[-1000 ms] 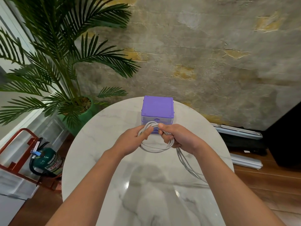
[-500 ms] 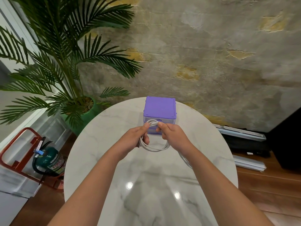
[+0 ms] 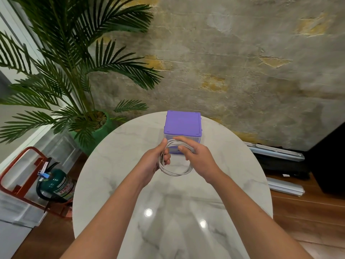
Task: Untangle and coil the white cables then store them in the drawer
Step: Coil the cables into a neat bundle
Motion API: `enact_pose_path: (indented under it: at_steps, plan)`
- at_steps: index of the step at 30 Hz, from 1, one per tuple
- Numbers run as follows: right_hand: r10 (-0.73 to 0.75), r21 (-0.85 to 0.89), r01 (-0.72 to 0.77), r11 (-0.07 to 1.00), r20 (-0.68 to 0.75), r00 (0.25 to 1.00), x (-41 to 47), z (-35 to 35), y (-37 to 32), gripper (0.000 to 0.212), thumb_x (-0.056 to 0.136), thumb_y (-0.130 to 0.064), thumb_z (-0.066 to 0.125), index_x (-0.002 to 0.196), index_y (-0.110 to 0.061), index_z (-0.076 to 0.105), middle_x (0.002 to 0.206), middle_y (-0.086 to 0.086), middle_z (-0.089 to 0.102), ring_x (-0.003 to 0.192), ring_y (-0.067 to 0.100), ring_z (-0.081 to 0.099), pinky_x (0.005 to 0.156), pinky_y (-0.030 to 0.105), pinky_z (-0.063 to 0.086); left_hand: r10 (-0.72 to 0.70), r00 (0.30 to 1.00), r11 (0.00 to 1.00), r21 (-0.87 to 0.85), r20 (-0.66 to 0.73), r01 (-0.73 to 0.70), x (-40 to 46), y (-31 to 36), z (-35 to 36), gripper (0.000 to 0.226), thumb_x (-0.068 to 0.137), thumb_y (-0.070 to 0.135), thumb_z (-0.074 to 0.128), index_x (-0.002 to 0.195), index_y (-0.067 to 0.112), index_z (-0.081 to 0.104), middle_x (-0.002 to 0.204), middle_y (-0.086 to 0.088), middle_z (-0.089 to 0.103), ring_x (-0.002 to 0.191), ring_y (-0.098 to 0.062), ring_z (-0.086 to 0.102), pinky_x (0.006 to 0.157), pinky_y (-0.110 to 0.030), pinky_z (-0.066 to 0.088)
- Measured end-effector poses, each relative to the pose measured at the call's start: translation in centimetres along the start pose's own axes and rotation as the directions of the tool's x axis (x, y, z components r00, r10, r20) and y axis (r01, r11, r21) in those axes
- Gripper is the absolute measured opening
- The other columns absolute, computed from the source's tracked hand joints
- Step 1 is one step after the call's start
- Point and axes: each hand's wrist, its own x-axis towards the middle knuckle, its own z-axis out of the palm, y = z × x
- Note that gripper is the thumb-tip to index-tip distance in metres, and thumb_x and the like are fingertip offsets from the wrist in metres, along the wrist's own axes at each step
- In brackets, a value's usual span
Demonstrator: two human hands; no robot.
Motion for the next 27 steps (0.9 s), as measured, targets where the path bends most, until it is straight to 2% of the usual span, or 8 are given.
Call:
enact_pose_path:
  at_steps: [3,7,12,17,21,23,25,27]
  plan:
    - [-0.003,0.045,0.003,0.999,-0.007,1.0,0.1,0.0,0.1,0.026,0.096,-0.02,0.058,0.114,-0.035,0.068,0.095,-0.021,0.068,0.076,-0.008,0.057,0.076,0.016,0.04,-0.001,0.997,0.999,0.032,0.073,-0.001,0.3,-0.1,-0.7,0.042,0.096,0.048,0.047,0.069,0.017,0.056,0.062,0.001,0.055,0.063,-0.015,0.055,0.08,-0.034,0.035]
    - [0.021,0.034,-0.021,0.999,-0.021,1.0,0.1,0.2,0.1,0.025,0.095,-0.021,0.059,0.107,-0.04,0.069,0.094,-0.021,0.068,0.073,-0.007,0.056,0.078,0.021,0.04,-0.062,0.994,0.998,-0.027,0.086,0.065,0.1,0.1,-0.5,0.041,0.098,0.045,0.045,0.073,0.014,0.056,0.051,0.004,0.043,0.048,-0.012,0.045,0.083,-0.036,0.043]
    - [0.025,-0.017,-0.025,1.0,0.012,1.0,0.1,0.4,0.5,0.023,0.094,-0.024,0.058,0.108,-0.039,0.069,0.082,-0.026,0.067,0.066,-0.006,0.054,0.079,0.028,0.045,-0.141,0.99,0.989,0.04,0.018,0.141,-0.5,0.6,-0.1,0.045,0.092,0.057,0.049,0.072,0.017,0.055,0.047,0.004,0.035,0.044,-0.014,0.04,0.08,-0.036,0.05]
    - [0.035,0.118,-0.037,0.992,0.019,0.999,0.1,-0.1,-0.2,0.027,0.093,-0.022,0.063,0.119,-0.026,0.068,0.062,-0.011,0.061,0.061,0.002,0.051,0.064,0.009,0.04,0.01,0.998,0.998,0.066,-0.067,-0.006,-0.6,0.6,0.4,0.047,0.094,0.054,0.048,0.064,0.019,0.043,0.053,0.005,0.03,0.046,-0.014,0.035,0.068,-0.03,0.049]
    - [0.109,0.165,-0.116,0.979,0.046,0.993,0.1,-0.6,-0.3,0.017,0.094,-0.027,0.062,0.104,-0.016,0.071,0.08,0.008,0.072,0.045,0.0,0.045,0.048,0.01,0.034,0.127,0.978,0.98,0.174,-0.164,-0.098,-0.6,0.6,0.6,0.049,0.096,0.056,0.041,0.067,0.017,0.041,0.051,0.005,0.033,0.044,-0.013,0.036,0.047,-0.024,0.04]
    - [0.113,0.139,-0.121,0.983,0.066,0.991,0.0,-0.8,0.3,0.017,0.096,-0.023,0.056,0.099,-0.017,0.072,0.087,0.008,0.073,0.047,0.003,0.04,0.05,0.015,0.034,0.168,0.963,0.972,0.199,-0.213,-0.126,-0.5,0.6,0.5,0.048,0.097,0.055,0.039,0.067,0.017,0.04,0.053,0.003,0.033,0.043,-0.013,0.035,0.041,-0.021,0.037]
    - [0.107,0.112,-0.114,0.987,0.065,0.992,-0.4,-1.0,1.3,0.021,0.096,-0.015,0.049,0.101,-0.017,0.07,0.087,0.003,0.07,0.056,0.004,0.045,0.058,0.018,0.039,0.185,0.948,0.977,0.149,-0.259,-0.15,-0.4,0.7,0.2,0.047,0.098,0.055,0.037,0.068,0.019,0.039,0.052,0.005,0.031,0.043,-0.013,0.03,0.038,-0.02,0.032]
    - [0.133,0.061,-0.135,0.989,0.037,0.99,-1.0,-0.9,2.8,0.023,0.099,-0.018,0.045,0.102,-0.021,0.067,0.085,-0.002,0.065,0.068,0.003,0.05,0.07,0.022,0.043,0.178,0.94,0.984,0.058,-0.291,-0.168,-0.4,0.9,-0.2,0.046,0.098,0.056,0.037,0.069,0.02,0.037,0.052,0.007,0.027,0.042,-0.011,0.027,0.037,-0.02,0.028]
